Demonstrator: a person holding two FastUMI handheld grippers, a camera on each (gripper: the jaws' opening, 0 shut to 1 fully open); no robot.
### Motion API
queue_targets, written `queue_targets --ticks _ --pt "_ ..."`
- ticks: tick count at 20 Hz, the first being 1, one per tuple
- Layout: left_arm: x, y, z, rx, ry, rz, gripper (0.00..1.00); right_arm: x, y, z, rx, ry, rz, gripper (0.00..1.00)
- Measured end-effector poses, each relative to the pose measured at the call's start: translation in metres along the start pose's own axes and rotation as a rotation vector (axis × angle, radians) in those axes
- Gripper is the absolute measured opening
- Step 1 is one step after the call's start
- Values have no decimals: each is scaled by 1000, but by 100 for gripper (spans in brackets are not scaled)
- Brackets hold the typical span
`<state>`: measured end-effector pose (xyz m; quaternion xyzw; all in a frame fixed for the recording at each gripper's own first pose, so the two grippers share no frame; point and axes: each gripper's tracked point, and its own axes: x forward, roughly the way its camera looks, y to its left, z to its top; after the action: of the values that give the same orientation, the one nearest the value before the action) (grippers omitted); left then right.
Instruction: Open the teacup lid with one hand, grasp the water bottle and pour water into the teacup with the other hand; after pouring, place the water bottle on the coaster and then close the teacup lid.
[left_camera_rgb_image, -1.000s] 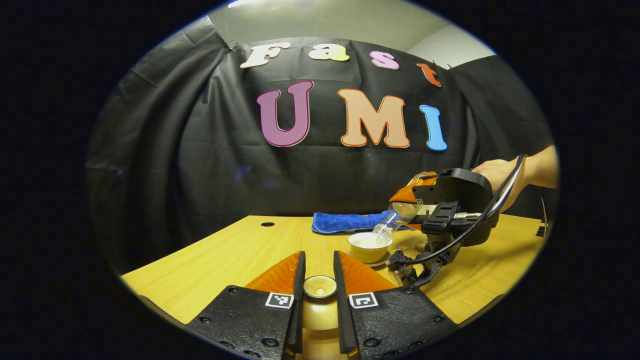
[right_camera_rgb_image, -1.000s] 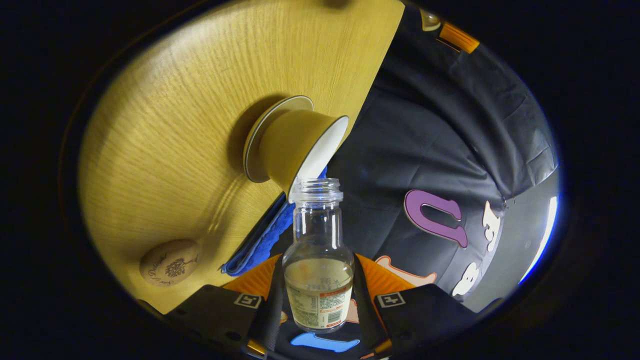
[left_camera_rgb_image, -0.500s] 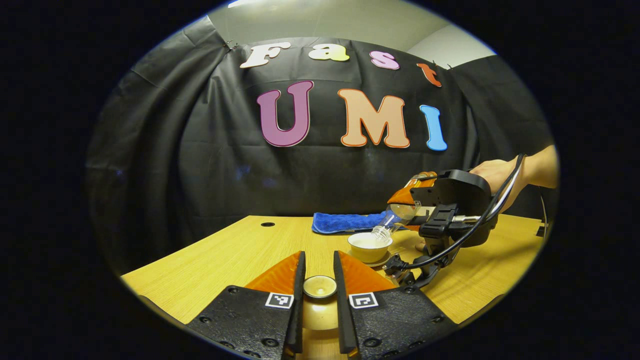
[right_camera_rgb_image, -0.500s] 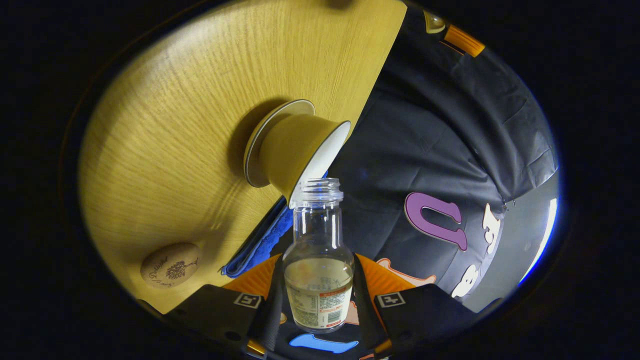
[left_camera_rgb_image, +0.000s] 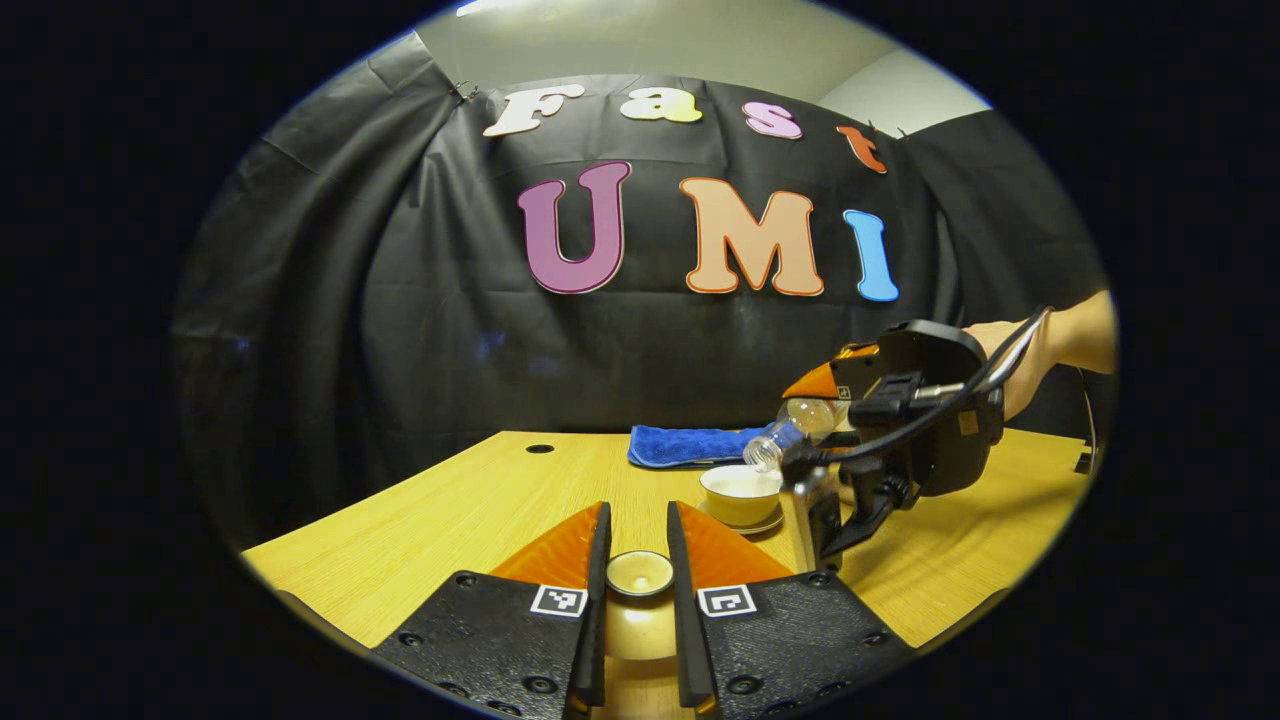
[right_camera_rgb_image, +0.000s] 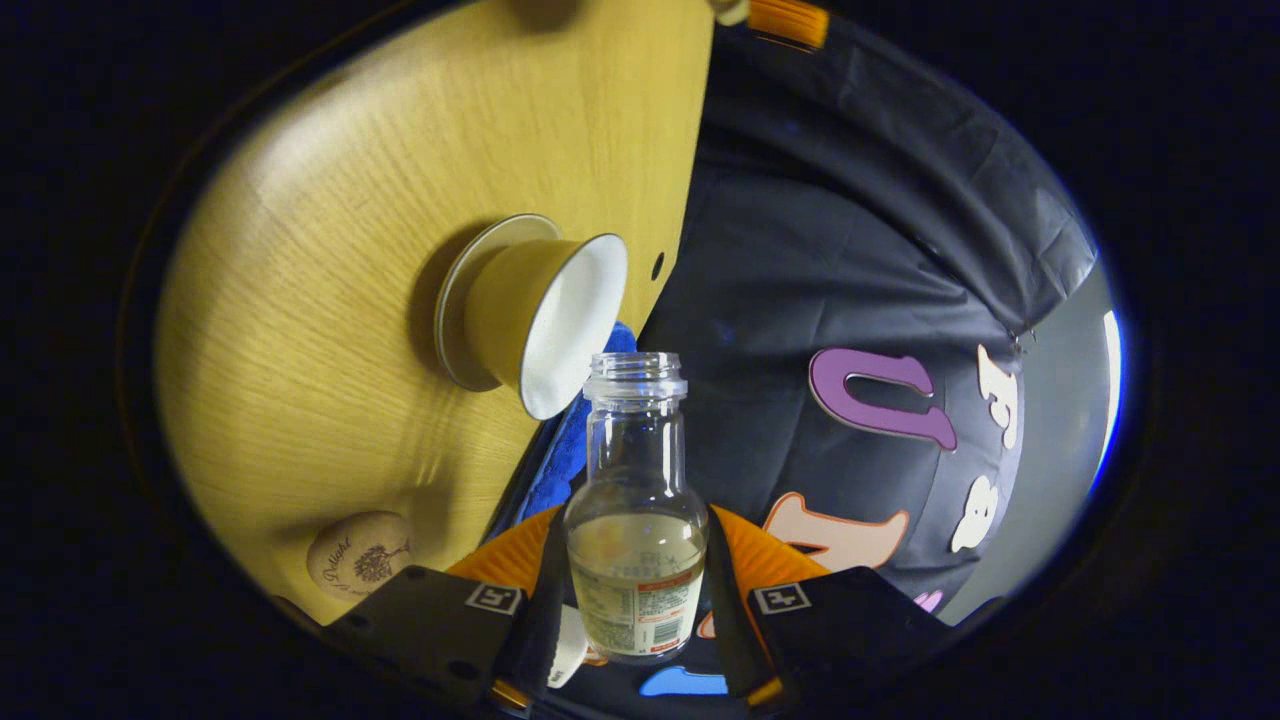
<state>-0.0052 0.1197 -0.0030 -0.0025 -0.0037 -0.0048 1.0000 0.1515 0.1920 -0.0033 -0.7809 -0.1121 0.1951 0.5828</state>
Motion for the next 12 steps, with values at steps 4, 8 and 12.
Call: queue_targets --ticks 4,8,12 --pt "0 1 0 -1 1 2 25 -8 -16 -18 401 8 30 71" --pt "1 1 0 -1 0 6 25 -29 -47 -52 933 36 -1 67" --pt "0 2 -1 0 2 10 25 -48 -55 -89 1438 16 -53 72"
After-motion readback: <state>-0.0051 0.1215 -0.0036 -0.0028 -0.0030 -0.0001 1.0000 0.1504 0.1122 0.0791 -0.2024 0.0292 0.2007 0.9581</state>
